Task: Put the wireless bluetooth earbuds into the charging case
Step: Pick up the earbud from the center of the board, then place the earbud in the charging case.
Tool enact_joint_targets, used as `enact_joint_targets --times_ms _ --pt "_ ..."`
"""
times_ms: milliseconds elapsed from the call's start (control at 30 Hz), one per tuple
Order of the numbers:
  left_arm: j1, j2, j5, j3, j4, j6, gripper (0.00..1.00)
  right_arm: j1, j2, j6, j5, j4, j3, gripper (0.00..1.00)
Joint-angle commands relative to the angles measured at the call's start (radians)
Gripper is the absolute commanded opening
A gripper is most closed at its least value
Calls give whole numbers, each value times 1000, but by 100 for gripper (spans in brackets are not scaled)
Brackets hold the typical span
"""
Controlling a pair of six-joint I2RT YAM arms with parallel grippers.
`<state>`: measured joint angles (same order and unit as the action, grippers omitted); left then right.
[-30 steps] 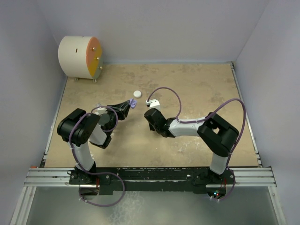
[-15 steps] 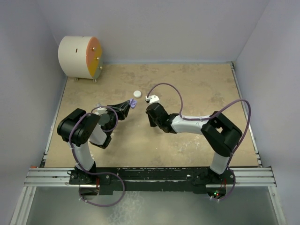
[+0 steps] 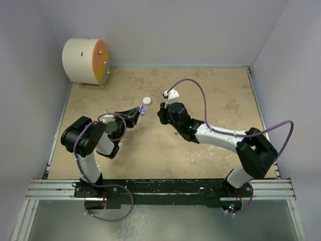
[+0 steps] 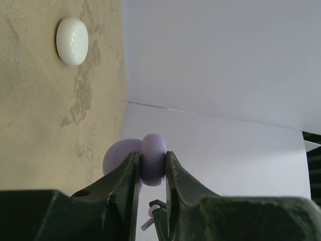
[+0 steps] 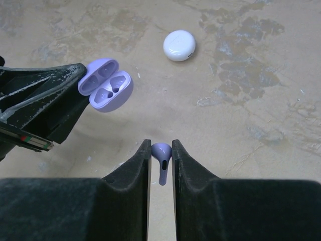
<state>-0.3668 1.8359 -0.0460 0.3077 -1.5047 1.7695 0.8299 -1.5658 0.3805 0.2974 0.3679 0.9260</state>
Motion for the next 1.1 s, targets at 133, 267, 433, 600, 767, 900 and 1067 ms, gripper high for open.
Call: enact_joint_targets --times_ms 133,267,433,600,767,900,1067 --pt "8 -22 21 10 -215 11 0 -11 65 -14 -38 120 -75 0" --pt "6 -38 4 0 -203 1 0 -20 63 -23 -62 134 -59 0" --pt "6 -11 17 10 -216 11 0 -21 59 -31 -70 151 -60 0" --pt "6 6 19 9 -214 -1 0 -27 68 -39 -62 220 -96 0" --pt "6 57 39 65 -208 19 0 -39 43 -68 -60 256 -84 0" --pt "5 75 59 94 -216 27 0 -41 54 -74 -67 258 -86 0" --pt "5 57 61 82 -202 18 0 -44 109 -117 -88 353 -133 0"
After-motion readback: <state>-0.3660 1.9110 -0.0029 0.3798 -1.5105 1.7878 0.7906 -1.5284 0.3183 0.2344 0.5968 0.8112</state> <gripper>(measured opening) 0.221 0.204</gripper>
